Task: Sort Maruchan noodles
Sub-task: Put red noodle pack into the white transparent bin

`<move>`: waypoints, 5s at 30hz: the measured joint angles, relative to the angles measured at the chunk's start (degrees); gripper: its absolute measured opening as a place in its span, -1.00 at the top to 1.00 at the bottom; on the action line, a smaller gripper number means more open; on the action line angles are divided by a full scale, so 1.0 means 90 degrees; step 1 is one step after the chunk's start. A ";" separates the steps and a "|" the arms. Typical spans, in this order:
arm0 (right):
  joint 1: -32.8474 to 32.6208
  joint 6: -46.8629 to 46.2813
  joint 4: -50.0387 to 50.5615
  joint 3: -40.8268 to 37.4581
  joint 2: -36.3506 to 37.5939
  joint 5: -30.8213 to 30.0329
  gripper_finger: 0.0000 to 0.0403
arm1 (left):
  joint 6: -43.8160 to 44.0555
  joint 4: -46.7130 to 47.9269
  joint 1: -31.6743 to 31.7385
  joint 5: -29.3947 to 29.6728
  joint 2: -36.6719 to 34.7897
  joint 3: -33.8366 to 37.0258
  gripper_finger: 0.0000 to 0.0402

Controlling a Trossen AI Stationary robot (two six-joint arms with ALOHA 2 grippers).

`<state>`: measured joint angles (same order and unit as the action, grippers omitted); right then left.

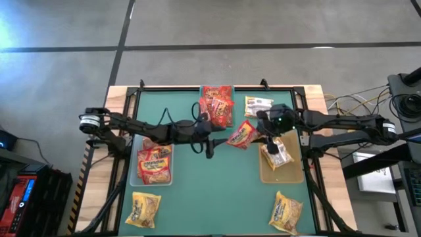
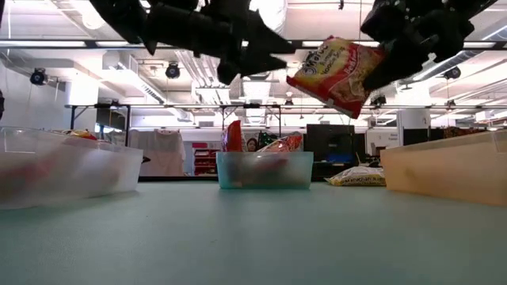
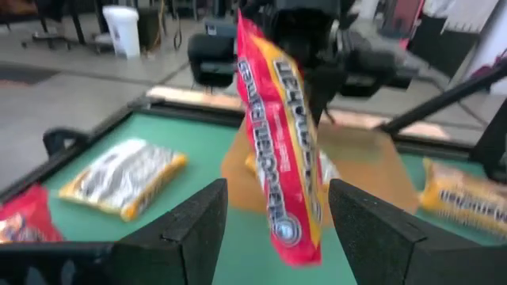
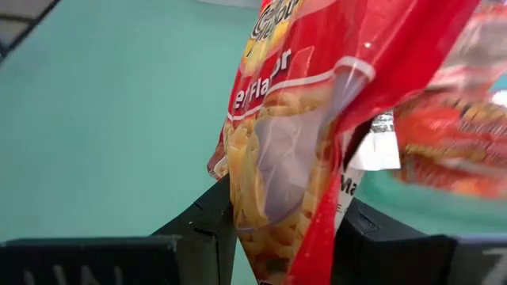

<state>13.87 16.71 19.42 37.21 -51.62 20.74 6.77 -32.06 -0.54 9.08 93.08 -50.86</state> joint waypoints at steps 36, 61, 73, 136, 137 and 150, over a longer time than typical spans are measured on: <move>-0.0399 0.1126 -0.0757 0.0416 -0.0005 -0.0423 0.43 | 0.0140 -0.0270 0.0069 -0.0922 0.0631 -0.0645 -0.03; -0.0517 -0.0822 -0.0905 0.0416 -0.0002 -0.0795 0.26 | 0.0212 -0.0322 0.0078 -0.0923 0.0629 -0.0642 0.44; -0.0508 -0.1802 0.0473 0.0971 0.0111 -0.1098 -0.26 | 0.0175 0.0154 0.0233 -0.1003 0.0539 -0.0642 0.46; -0.0512 -0.2902 0.1807 0.1108 0.0049 -0.1144 -0.47 | 0.5308 1.0688 -0.3731 -0.2013 -0.4571 0.0142 0.45; -0.0512 -0.2902 0.1807 0.1108 0.0049 -0.1146 -0.48 | 0.5323 1.0675 -0.3761 -0.2011 -0.4556 0.0144 0.45; -0.0512 -0.2902 0.1807 0.1110 0.0049 -0.1147 -0.49 | 0.5179 1.0991 -0.3772 -0.1632 -0.4330 0.0168 0.22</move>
<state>9.26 -9.41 35.68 47.20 -51.18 10.41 53.39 66.85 -34.48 -5.60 54.11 -49.34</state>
